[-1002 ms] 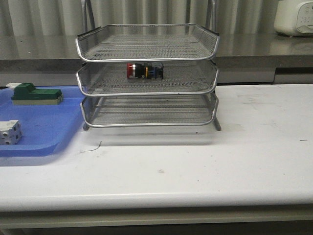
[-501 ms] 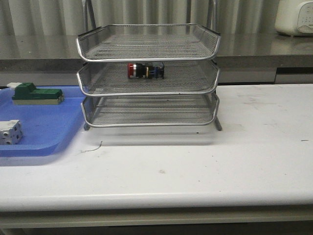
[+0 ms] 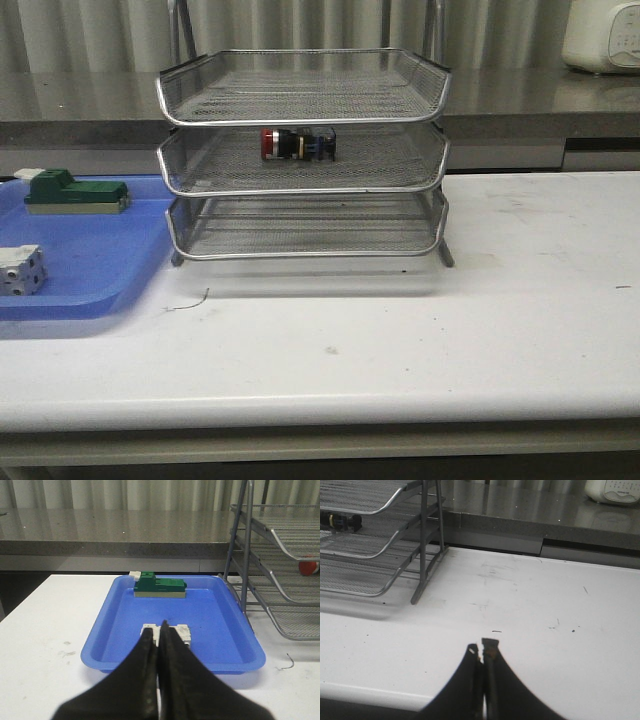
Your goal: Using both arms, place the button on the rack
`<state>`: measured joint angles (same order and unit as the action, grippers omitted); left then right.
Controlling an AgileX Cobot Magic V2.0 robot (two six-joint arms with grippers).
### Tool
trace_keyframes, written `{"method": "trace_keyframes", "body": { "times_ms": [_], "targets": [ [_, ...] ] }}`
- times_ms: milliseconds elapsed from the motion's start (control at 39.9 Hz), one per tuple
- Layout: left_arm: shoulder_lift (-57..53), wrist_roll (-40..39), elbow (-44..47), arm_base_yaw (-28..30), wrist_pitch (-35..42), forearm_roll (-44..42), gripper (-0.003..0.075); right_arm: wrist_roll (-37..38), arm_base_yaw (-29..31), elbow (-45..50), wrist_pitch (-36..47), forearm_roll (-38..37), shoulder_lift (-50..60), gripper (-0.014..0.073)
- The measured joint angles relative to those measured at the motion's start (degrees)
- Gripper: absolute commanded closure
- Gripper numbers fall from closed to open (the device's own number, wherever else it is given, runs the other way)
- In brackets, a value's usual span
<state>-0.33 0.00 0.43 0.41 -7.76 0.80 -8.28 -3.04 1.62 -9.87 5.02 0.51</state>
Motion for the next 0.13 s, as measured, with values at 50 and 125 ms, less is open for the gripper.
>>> {"method": "trace_keyframes", "body": {
  "times_ms": [50,125],
  "targets": [
    [0.0,0.0,0.0,0.0,0.0,0.0,0.0739,0.0,0.0,0.0,0.0,0.0,0.0,0.0653],
    [0.0,0.0,0.0,0.0,0.0,0.0,0.0739,0.0,0.0,0.0,0.0,0.0,0.0,0.0653]
  ]
}}
